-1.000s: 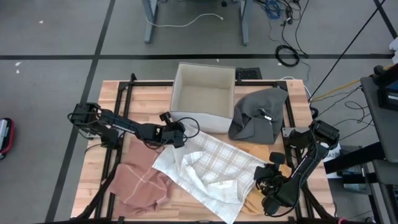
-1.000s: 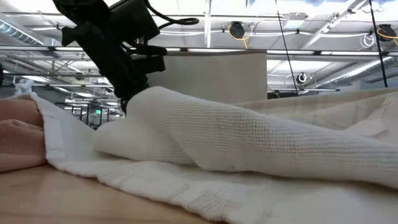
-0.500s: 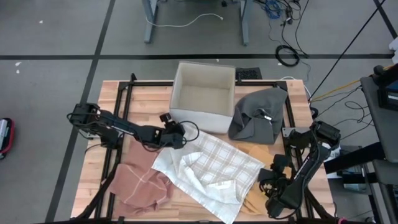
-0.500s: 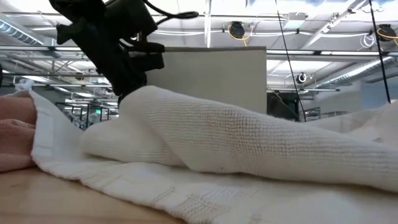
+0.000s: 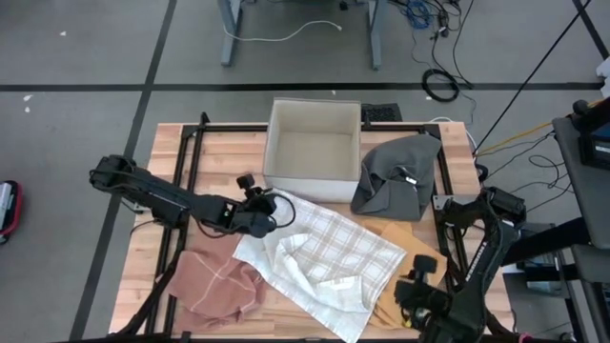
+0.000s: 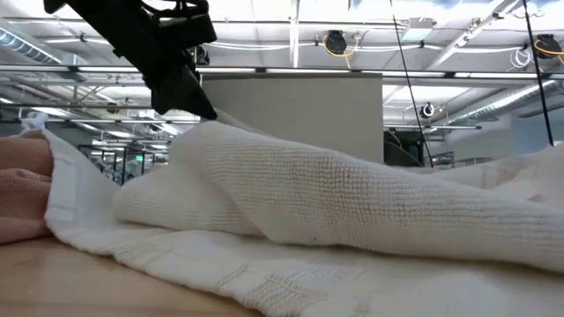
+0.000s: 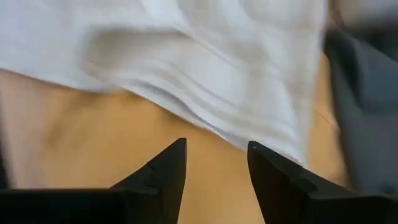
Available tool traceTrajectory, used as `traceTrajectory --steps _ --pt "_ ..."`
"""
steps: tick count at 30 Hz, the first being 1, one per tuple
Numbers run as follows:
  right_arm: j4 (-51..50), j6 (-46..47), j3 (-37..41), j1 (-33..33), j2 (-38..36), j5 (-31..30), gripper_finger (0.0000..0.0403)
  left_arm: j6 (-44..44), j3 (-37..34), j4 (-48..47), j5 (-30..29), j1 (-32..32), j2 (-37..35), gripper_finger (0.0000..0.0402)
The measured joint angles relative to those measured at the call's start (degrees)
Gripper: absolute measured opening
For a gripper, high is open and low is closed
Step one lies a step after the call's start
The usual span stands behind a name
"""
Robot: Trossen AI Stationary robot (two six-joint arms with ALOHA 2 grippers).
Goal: Fold towel
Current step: Fold the white patterned towel
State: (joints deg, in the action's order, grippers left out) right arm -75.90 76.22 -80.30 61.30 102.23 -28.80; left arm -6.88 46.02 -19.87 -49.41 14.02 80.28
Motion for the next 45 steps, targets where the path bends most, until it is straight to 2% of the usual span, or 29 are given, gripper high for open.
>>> traceTrajectory --steps 3,8,14,19,23,29,35,40,45 --pt "7.24 -5.38 0.01 -0.53 0.13 -5.11 0.0152 -0.14 0.02 0.69 8.42 0.04 -0.27 0.0108" --pt "13.13 -14.51 0.01 -2.60 0.25 -8.85 0.0145 -0.05 0.02 1.05 9.59 0.09 -0.27 0.0108" --pt "15.96 -26.12 0.05 -6.38 2.65 -8.78 0.0137 2.92 0.05 13.69 29.45 -0.46 1.28 0.0108" --pt "18.28 -32.85 0.07 -8.90 4.94 -8.22 0.0135 1.82 0.05 17.13 41.30 -3.31 5.46 0.0108" --pt "18.26 -34.67 0.09 -10.19 6.57 -5.21 0.0135 1.14 0.05 17.76 42.32 -5.30 9.17 0.0108" --pt "18.30 -35.01 0.54 -10.34 7.18 -3.95 0.0135 0.03 0.05 25.32 48.86 -7.60 12.53 0.0108" --pt "19.63 -35.03 2.76 -10.78 7.18 -3.91 0.0135 -0.48 0.05 27.51 55.75 -9.30 16.58 0.0108" --pt "22.06 -36.54 4.55 -11.55 7.15 -4.45 0.0134 -0.50 0.05 29.48 56.48 -9.27 17.79 0.0108" --pt "28.19 -42.17 5.94 -12.83 7.09 -5.87 0.0132 1.15 0.05 30.02 55.07 -9.27 17.80 0.0107"
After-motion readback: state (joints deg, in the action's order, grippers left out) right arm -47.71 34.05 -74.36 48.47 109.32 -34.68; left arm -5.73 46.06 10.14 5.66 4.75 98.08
